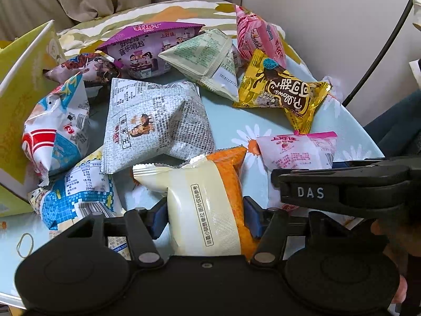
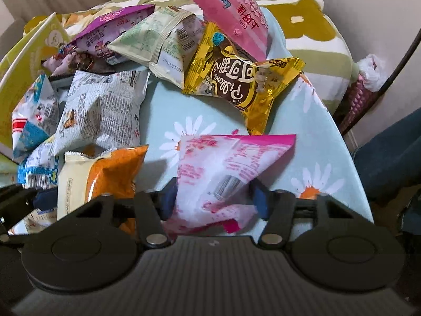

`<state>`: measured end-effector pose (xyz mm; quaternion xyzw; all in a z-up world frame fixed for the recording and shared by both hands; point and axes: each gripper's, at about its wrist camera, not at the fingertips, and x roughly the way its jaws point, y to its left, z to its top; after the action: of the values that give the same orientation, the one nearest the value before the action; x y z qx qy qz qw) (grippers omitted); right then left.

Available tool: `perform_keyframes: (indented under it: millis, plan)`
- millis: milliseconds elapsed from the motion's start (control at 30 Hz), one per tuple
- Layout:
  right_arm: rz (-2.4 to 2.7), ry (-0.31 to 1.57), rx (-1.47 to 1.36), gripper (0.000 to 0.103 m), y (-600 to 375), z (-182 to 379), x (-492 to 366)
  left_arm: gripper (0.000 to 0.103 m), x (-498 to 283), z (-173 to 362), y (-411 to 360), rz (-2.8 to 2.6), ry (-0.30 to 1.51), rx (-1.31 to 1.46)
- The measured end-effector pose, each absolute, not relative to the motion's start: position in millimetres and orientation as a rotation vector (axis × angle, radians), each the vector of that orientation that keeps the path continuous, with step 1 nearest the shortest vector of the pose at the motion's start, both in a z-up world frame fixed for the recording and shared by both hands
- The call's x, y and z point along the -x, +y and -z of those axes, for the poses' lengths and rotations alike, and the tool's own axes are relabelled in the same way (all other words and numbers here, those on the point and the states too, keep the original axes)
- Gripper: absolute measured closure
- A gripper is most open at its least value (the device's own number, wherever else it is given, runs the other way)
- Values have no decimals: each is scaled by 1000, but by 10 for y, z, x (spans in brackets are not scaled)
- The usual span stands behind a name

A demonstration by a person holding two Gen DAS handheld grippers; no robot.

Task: Organize snacks
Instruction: 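Grasp the white-and-orange bag with the left gripper while the right grasps the pink bag, then carry both bags into the yellow-green box and release them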

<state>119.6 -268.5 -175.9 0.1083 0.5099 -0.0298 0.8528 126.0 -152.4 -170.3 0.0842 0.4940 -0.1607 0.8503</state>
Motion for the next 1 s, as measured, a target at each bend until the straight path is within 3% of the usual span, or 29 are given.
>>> perform_keyframes:
  millis: [67, 600, 1000]
  plan:
    - [64, 1067, -252, 39, -2722, 1744, -1171, 40, -1246, 1670, -1521, 346, 1034, -172]
    - [35, 915, -257, 40, -2739, 1014, -982, 42, -1071, 949, -1374, 349, 873, -105]
    - [-154, 735, -206, 40, -2143, 196, -1136, 42, -986, 32, -509, 175, 671, -25]
